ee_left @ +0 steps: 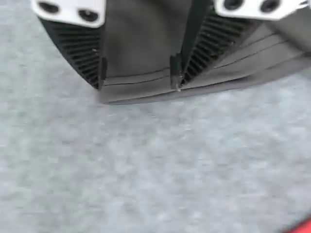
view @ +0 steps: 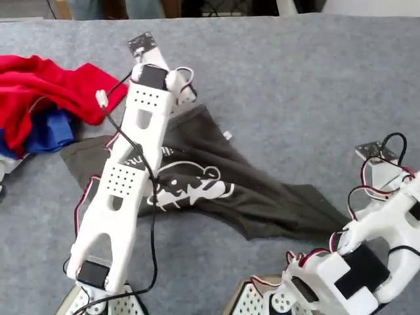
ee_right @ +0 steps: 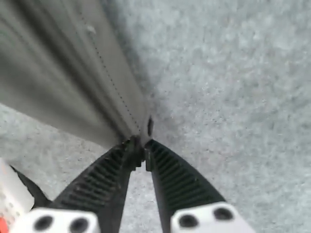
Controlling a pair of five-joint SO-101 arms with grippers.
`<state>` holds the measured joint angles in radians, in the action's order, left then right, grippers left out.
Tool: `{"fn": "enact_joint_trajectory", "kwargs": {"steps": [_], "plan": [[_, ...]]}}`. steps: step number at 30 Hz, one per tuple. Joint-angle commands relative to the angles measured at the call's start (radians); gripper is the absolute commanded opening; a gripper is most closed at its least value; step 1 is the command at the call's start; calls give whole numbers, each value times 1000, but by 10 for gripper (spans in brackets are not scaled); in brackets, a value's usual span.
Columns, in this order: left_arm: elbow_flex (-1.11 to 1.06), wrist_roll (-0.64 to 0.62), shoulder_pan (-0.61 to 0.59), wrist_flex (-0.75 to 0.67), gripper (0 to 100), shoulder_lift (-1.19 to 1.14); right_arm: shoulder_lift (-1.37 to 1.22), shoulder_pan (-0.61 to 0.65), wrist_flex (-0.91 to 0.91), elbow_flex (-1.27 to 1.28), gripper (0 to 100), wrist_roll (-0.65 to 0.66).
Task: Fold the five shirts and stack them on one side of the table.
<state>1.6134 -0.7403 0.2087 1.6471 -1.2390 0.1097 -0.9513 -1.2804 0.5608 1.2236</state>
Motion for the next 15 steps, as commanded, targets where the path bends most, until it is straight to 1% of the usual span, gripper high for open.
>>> {"fn": "enact_joint_trajectory", "kwargs": {"steps": [1, 5, 8, 10, 15], "plan": [[16, -15, 56, -75, 230, 63, 42, -15, -5, -77, 13, 11], [-87, -15, 101, -173, 230, 66, 42, -14, -5, -61, 13, 9], [-170, -32, 113, -212, 230, 71, 42, -15, -5, -51, 13, 9], [-205, -40, 113, -233, 229, 71, 42, -17, -3, -50, 13, 9], [-257, -40, 85, -292, 187, 61, 42, -11, 3, -47, 13, 9]]}}
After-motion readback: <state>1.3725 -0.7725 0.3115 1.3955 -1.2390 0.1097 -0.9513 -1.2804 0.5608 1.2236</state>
